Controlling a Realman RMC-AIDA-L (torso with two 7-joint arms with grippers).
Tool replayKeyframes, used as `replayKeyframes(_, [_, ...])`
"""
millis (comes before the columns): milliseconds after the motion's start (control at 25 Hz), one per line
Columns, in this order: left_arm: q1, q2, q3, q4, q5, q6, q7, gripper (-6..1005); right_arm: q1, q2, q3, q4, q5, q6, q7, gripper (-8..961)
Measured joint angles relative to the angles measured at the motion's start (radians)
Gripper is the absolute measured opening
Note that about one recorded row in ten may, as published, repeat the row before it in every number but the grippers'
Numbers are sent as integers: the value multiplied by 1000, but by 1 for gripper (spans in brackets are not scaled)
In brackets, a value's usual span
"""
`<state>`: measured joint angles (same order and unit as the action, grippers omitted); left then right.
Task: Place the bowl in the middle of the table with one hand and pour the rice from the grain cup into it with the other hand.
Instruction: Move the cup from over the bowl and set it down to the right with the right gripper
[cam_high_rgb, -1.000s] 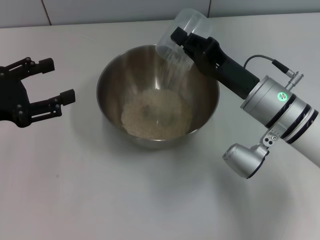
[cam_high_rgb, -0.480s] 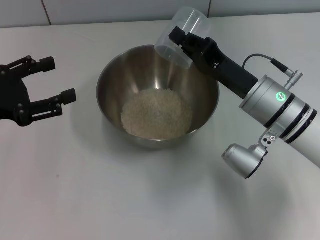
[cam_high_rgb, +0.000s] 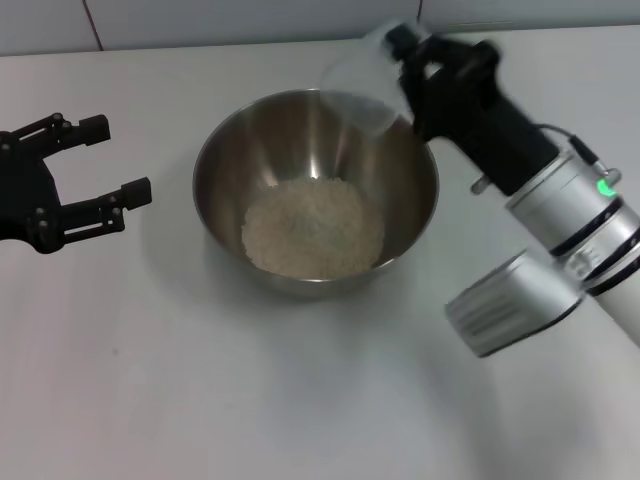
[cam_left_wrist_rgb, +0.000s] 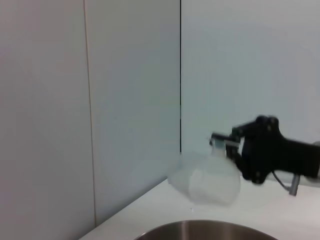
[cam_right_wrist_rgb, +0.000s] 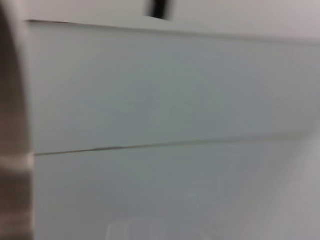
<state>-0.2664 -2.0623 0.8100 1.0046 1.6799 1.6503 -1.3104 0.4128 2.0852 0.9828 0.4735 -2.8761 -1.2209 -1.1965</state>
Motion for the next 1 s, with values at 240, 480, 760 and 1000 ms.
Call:
replayKeyframes(240, [-6,-1,0,1,-2,0,3,825,-67,-5,96,53,106,3,516,8])
replayKeyframes(480, [-8,-4,0,0,-4,8,19,825,-95,-5,219,-25,108,9,1018,7])
replayKeyframes(760, [-9,-4,2,2,-12,14,18,825,-92,-10,264,-140,107,42,1309,7])
replayKeyframes(1000, [-10,-3,7,0,-20,14,22,825,-84,-9,258,-184,102,159,1378,7])
